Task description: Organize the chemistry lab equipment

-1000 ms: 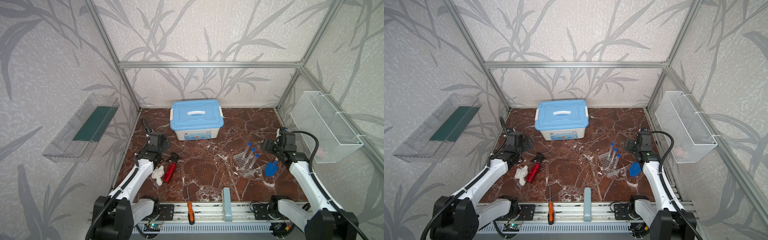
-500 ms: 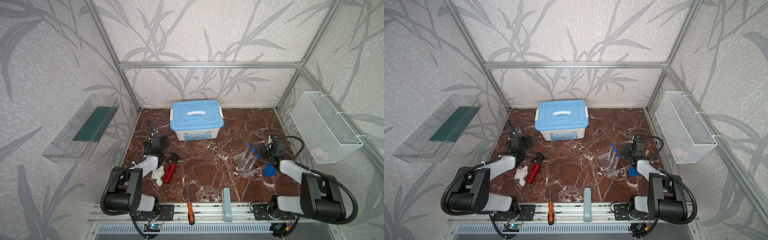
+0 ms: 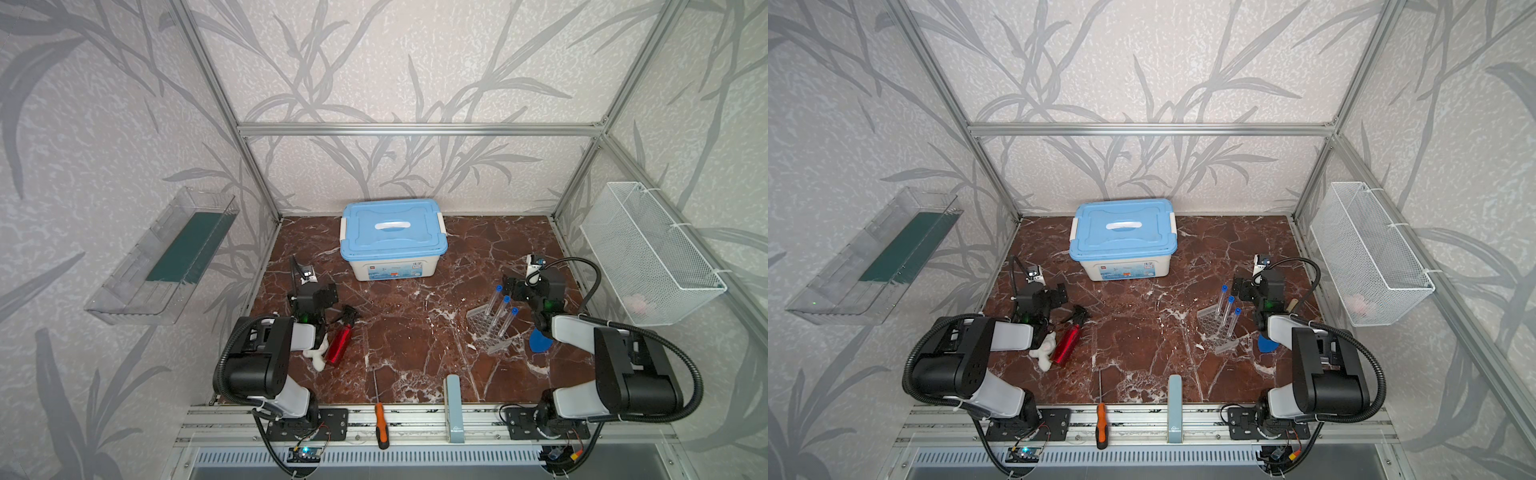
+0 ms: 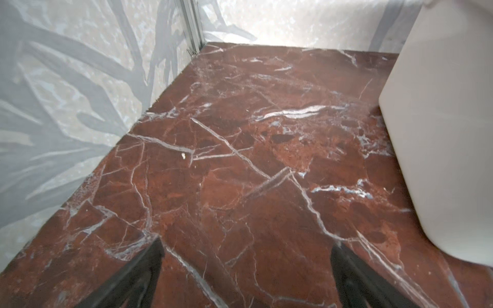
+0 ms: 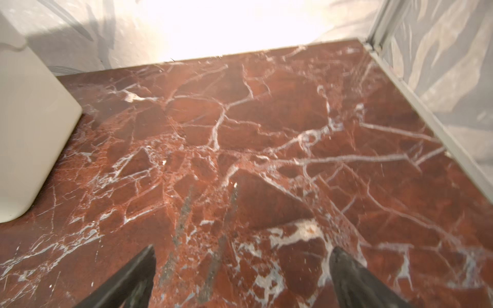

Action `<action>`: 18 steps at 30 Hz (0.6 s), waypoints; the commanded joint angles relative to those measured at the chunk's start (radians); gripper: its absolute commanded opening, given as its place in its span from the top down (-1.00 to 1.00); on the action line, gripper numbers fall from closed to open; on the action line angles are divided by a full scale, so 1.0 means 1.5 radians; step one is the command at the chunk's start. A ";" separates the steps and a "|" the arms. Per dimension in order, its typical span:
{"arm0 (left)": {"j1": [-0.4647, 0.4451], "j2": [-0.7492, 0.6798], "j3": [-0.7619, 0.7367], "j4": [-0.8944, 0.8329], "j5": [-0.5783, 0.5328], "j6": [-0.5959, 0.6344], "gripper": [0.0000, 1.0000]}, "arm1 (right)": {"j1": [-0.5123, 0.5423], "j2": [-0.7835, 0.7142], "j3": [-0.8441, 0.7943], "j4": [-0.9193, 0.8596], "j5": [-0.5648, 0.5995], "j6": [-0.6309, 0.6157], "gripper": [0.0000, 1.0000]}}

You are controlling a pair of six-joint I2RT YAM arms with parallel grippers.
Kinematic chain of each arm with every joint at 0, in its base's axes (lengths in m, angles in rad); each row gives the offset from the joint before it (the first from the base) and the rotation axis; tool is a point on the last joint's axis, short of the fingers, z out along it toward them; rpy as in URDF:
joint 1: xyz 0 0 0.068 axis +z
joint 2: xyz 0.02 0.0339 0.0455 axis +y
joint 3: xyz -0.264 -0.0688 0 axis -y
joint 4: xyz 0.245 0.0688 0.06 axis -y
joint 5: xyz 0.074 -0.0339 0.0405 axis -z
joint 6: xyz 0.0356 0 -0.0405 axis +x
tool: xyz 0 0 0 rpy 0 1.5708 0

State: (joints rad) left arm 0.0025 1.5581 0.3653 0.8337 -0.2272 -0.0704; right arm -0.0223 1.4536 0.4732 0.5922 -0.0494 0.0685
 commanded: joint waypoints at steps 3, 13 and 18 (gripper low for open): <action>0.006 0.002 0.014 0.055 0.046 0.018 -0.98 | 0.058 0.046 -0.058 0.175 0.038 -0.073 -0.98; 0.025 0.000 0.010 0.063 0.111 0.021 -0.98 | 0.069 0.071 -0.061 0.218 0.051 -0.083 -0.98; 0.023 0.000 0.010 0.062 0.109 0.023 -0.98 | 0.069 0.061 -0.052 0.184 0.050 -0.082 -0.98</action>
State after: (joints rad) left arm 0.0338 1.5604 0.3702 0.8948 -0.0746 -0.0589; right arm 0.0769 1.5570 0.3801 0.8474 0.0109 -0.0425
